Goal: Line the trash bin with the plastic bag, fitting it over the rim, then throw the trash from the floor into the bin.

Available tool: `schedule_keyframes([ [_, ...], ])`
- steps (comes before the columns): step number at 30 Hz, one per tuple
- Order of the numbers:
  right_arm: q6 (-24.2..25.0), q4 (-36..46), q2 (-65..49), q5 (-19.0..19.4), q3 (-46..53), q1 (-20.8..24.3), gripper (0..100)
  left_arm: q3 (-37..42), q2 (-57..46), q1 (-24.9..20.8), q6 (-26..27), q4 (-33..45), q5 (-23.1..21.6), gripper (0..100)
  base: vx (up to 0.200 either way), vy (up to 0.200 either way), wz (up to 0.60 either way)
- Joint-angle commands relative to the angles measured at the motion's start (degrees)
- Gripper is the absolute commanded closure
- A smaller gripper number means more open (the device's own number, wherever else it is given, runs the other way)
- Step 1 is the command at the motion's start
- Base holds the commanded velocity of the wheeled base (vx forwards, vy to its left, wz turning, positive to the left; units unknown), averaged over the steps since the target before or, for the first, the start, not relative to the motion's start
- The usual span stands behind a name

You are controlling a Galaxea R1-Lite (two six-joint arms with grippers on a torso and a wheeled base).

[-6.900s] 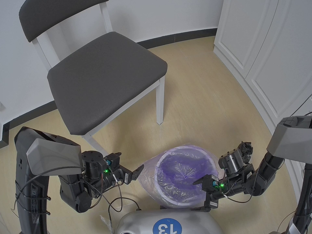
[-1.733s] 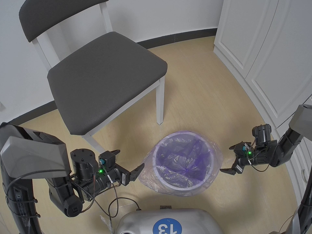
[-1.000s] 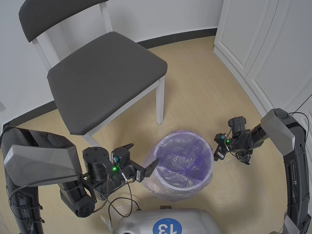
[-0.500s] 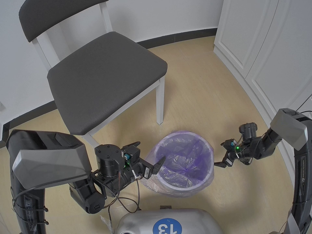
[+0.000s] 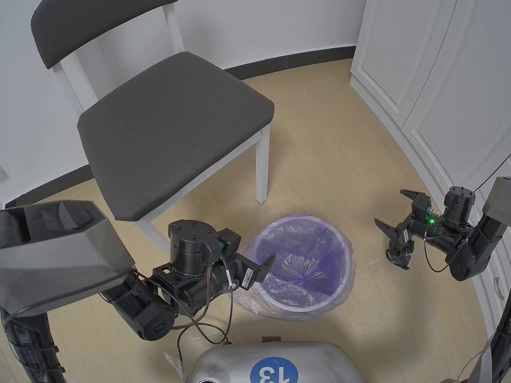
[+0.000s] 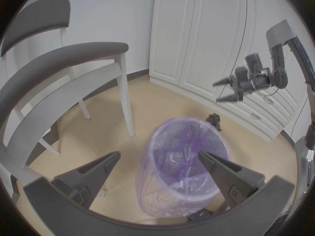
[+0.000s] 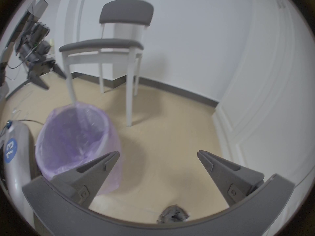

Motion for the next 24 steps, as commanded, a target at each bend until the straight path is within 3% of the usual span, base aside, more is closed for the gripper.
schedule_keyframes([
  [1,3.8,-9.5,-2.0,-7.8,6.9,0.7,0,-1.3,-7.2,-1.9,-0.3,7.1,2.0,0,0.000,0.000,0.00],
  [5,9.1,-9.5,-4.0,-9.1,12.4,1.0,0,-1.5,-7.7,-2.0,-0.6,7.8,2.1,0,0.000,0.000,0.00],
  [9,10.5,-8.3,-8.3,-8.4,15.3,5.1,0,-1.8,-9.3,-2.7,-0.5,11.4,2.5,0,0.000,0.000,0.00],
  [13,11.0,1.0,-12.5,-8.5,15.4,8.5,0,-2.6,-12.0,-3.6,-0.7,18.6,2.3,0,0.000,0.000,0.00],
  [17,19.4,19.3,-25.1,-8.4,11.1,14.4,0,-3.9,-13.5,-4.2,-0.7,21.7,2.3,0,0.000,0.000,0.00],
  [18,20.2,21.3,-26.4,-8.4,10.3,14.9,0,-3.9,-13.6,-4.3,-0.7,21.7,2.3,0,0.000,0.000,0.00],
  [21,22.7,37.7,-35.4,-8.1,4.0,16.2,0,-3.5,-14.6,-5.1,-0.7,21.8,2.4,0,0.000,0.000,0.00],
  [24,23.3,44.9,-40.0,-7.5,2.7,16.3,0,-3.2,-15.2,-5.9,-0.8,21.7,2.3,0,0.000,0.000,0.00],
])
